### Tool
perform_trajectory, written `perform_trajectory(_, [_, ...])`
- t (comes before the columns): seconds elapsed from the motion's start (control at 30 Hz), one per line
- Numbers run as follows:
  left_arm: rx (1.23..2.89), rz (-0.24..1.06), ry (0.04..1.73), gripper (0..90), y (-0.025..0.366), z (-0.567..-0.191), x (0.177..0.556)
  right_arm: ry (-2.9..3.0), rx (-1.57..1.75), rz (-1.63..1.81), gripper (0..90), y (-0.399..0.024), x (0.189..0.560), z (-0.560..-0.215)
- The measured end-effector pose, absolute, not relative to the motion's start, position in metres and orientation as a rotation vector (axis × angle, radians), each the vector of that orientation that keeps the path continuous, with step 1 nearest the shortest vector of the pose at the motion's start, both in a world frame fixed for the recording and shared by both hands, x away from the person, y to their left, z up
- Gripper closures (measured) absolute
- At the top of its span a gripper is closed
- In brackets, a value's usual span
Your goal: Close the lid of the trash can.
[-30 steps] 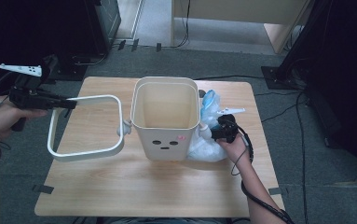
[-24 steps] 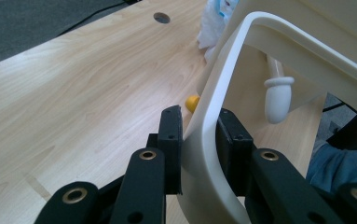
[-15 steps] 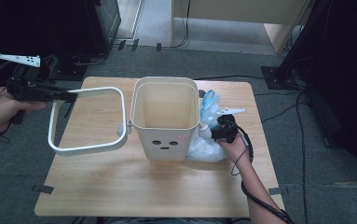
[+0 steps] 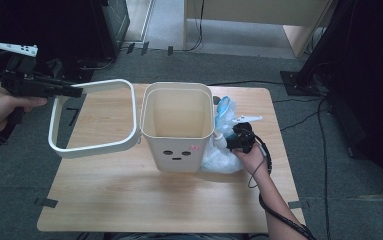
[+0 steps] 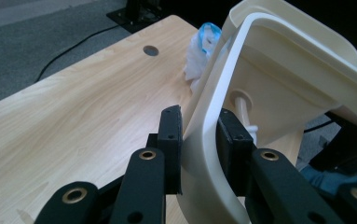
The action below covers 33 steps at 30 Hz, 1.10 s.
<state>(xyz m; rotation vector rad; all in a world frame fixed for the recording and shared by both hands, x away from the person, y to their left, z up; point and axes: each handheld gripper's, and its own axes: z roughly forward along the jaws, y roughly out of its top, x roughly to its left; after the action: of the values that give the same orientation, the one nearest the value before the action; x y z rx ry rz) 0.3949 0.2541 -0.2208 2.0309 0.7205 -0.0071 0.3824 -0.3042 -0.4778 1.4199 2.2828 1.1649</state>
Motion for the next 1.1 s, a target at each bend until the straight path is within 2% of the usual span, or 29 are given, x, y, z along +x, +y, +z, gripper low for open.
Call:
perform_trajectory(0.27, [2.039, -0.016, 0.682, 74.1, 0.233, -0.211, 0.401, 2.283, 1.418, 1.162, 28.1, -0.304, 0.383, -0.478])
perform_trajectory(1.1, [2.083, -0.044, 0.636, 74.2, 0.173, -0.216, 0.427, 2.281, 1.412, 1.160, 28.0, -0.304, 0.382, -0.478])
